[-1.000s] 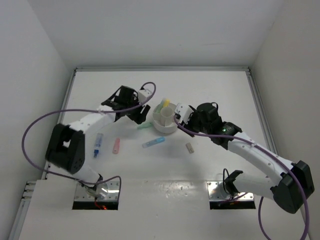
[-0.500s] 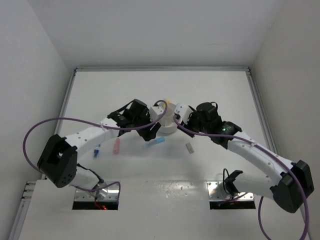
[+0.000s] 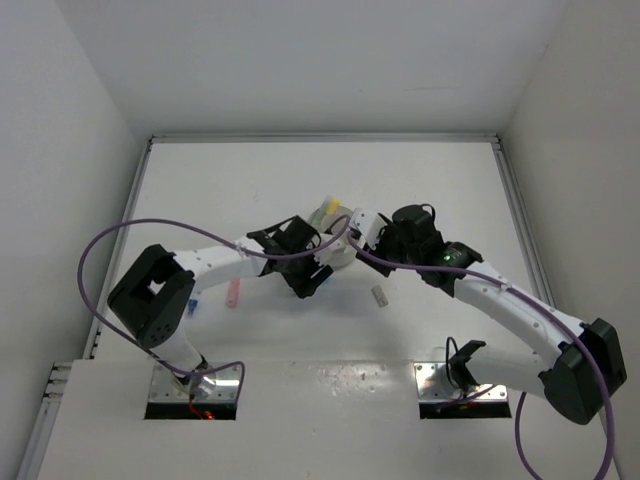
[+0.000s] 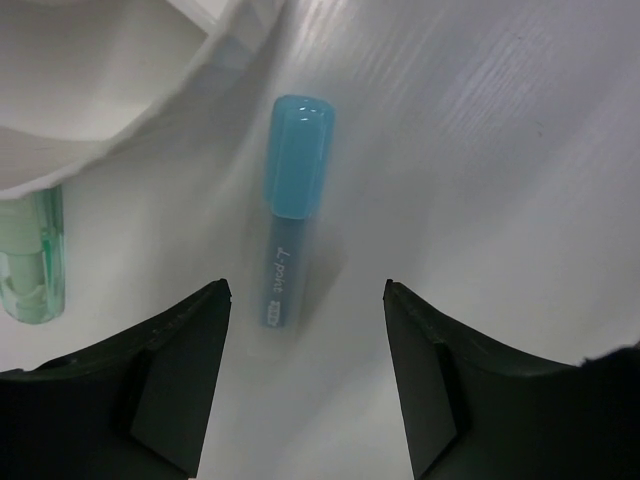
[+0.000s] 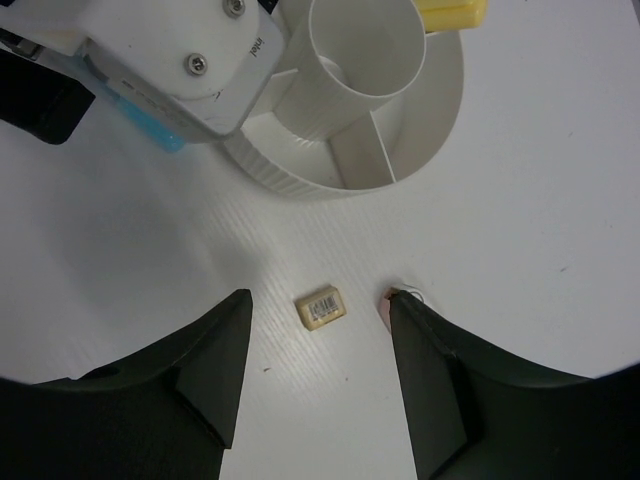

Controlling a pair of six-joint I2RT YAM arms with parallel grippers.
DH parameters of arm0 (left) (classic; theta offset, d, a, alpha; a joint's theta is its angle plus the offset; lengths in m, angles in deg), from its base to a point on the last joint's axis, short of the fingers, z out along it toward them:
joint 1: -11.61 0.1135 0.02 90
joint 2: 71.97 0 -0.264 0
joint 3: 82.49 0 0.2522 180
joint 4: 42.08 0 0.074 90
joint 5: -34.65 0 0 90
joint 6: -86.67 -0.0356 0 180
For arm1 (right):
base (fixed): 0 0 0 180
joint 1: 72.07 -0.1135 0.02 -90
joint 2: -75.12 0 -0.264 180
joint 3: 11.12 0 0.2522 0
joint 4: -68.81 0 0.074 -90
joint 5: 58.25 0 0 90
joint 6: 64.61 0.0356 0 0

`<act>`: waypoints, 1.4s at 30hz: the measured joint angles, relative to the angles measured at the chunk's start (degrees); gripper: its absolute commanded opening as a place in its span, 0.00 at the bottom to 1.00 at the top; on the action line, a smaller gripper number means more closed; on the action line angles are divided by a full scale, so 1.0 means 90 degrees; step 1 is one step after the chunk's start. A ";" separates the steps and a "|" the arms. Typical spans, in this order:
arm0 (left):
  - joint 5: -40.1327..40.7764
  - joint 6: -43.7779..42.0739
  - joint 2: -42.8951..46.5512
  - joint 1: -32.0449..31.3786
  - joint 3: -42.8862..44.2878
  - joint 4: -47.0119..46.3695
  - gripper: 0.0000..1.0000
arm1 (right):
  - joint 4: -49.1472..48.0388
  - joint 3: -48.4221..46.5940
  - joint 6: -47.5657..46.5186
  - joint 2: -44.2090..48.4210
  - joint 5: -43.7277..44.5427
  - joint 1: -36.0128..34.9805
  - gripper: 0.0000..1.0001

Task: Sort the stationery into containers
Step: Pick up the pen from the center of the board.

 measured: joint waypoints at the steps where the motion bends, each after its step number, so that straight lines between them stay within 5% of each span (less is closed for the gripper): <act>1: 0.0066 0.0002 -0.0024 -0.0002 0.0017 -0.0002 0.69 | 0.0002 0.0000 0.0000 -0.0002 -0.0002 0.0000 0.58; 21: 0.0476 -0.0005 -0.0845 -0.0005 0.0199 -0.0425 0.46 | 0.0034 0.0000 0.0007 0.0007 -0.0007 0.0017 0.58; 31: 0.0653 0.0039 -0.0940 -0.0005 0.0311 -0.0447 0.08 | 0.0041 0.0000 0.0005 0.0066 -0.0010 0.0019 0.58; 38: 0.0848 0.0328 -0.0291 -0.0005 0.0325 0.0408 0.00 | -0.0002 0.0000 -0.0005 0.0119 -0.0058 0.0022 0.58; 41: 0.0886 0.0578 0.0663 0.0015 0.0367 0.0699 0.00 | -0.0022 0.0000 -0.0005 0.0121 -0.0058 0.0022 0.50; 42: 0.0882 0.0661 0.1003 0.0066 0.0410 0.0775 0.00 | -0.0022 0.0000 -0.0007 0.0121 -0.0058 0.0022 0.31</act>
